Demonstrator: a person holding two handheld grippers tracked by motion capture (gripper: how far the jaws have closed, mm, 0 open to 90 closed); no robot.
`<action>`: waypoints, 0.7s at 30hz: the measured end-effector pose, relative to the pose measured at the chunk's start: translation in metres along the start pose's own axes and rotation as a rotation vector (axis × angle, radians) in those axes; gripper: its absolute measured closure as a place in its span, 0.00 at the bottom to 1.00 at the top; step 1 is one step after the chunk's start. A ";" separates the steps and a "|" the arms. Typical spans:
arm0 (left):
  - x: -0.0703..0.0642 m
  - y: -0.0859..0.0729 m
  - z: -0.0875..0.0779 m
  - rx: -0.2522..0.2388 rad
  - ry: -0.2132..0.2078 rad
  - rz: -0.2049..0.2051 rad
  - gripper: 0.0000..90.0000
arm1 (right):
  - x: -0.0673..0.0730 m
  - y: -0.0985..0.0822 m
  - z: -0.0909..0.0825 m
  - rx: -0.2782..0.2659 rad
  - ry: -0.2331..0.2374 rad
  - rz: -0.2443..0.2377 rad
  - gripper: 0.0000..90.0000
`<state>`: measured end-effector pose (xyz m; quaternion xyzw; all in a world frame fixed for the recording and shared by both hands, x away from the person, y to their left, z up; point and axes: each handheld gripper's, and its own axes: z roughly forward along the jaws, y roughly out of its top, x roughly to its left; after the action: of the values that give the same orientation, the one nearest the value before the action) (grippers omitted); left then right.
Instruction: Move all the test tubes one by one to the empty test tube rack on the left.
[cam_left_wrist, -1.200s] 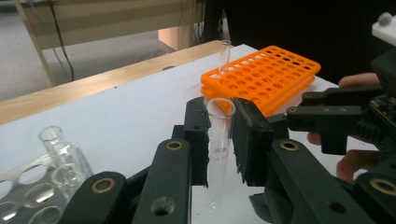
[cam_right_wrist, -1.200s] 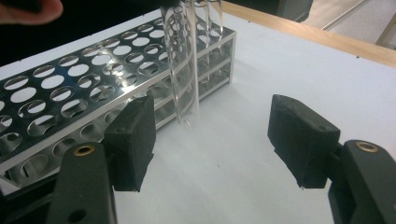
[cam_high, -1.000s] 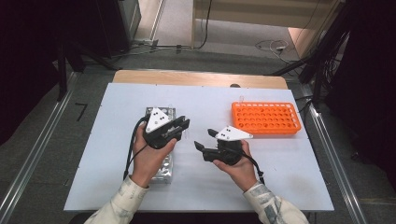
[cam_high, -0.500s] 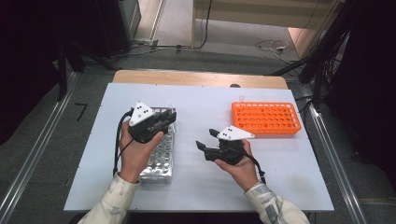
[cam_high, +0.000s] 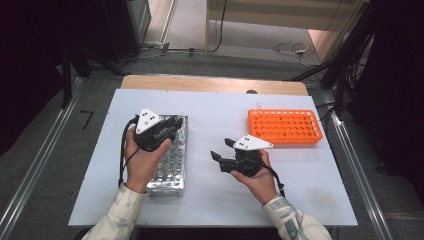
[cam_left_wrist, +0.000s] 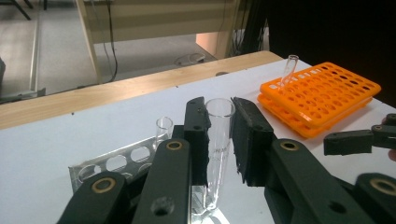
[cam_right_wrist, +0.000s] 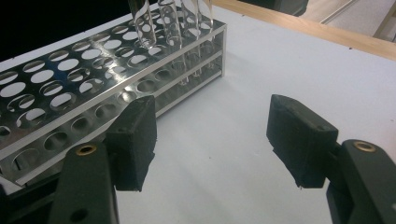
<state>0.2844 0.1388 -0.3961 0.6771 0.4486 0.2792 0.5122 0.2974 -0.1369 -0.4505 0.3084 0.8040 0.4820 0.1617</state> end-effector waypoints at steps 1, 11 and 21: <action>0.001 -0.001 0.000 -0.002 0.002 -0.003 0.84 | 0.000 0.000 0.000 0.000 -0.001 0.000 0.35; 0.005 -0.011 0.011 0.004 0.021 0.008 0.84 | 0.000 0.000 0.000 0.003 0.000 0.000 0.36; -0.002 -0.022 0.021 0.100 0.053 0.057 0.84 | 0.000 -0.001 0.000 0.005 0.001 -0.006 0.36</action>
<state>0.2945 0.1292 -0.4233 0.7067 0.4561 0.2886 0.4574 0.2974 -0.1368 -0.4512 0.3063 0.8062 0.4795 0.1619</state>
